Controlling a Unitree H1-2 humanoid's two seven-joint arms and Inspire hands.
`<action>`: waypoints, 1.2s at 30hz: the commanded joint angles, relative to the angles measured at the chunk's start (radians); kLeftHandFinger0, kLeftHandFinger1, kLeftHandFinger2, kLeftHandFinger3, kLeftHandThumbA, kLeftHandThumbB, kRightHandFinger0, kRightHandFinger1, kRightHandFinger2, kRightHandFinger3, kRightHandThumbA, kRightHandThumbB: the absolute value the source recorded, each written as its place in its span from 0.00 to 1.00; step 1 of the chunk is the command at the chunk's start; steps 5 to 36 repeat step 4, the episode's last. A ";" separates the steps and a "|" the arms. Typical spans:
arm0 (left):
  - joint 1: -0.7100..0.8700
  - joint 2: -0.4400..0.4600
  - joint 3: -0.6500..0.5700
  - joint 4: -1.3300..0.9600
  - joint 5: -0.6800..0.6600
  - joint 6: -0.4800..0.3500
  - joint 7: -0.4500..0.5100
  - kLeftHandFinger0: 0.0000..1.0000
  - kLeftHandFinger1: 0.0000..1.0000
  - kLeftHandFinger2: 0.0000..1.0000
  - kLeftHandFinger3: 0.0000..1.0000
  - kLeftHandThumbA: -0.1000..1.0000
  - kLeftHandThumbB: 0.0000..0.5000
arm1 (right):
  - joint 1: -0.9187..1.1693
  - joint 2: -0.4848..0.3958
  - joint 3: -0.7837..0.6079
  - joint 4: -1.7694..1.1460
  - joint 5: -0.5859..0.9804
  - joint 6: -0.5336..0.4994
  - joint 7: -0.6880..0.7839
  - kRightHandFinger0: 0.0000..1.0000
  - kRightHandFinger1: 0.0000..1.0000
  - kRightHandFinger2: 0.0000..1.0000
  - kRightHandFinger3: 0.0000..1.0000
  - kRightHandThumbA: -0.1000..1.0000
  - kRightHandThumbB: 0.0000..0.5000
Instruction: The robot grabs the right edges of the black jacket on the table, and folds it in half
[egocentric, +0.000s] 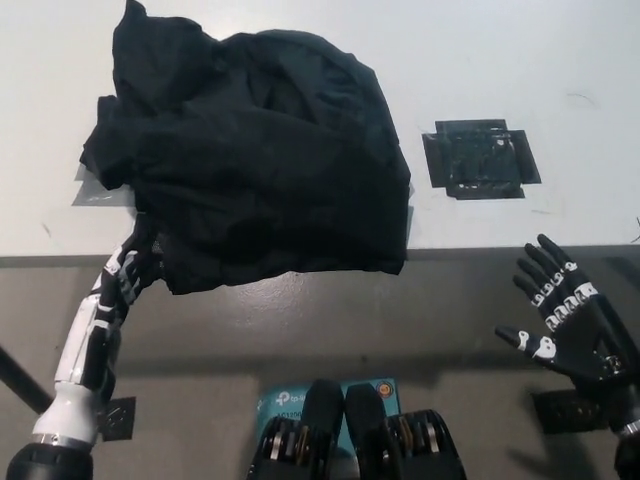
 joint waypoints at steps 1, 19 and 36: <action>0.006 0.004 -0.007 -0.011 -0.008 -0.035 0.004 1.00 1.00 1.00 1.00 1.00 0.40 | 0.005 -0.013 0.024 -0.020 0.021 -0.073 -0.022 1.00 1.00 1.00 1.00 1.00 0.60; 0.012 0.004 -0.011 -0.010 -0.002 -0.038 0.005 1.00 1.00 1.00 1.00 1.00 0.40 | 0.018 -0.009 0.036 -0.031 0.023 -0.076 -0.027 1.00 1.00 1.00 1.00 1.00 0.59; 0.012 0.004 -0.011 -0.010 -0.002 -0.038 0.005 1.00 1.00 1.00 1.00 1.00 0.40 | 0.018 -0.009 0.036 -0.031 0.023 -0.076 -0.027 1.00 1.00 1.00 1.00 1.00 0.59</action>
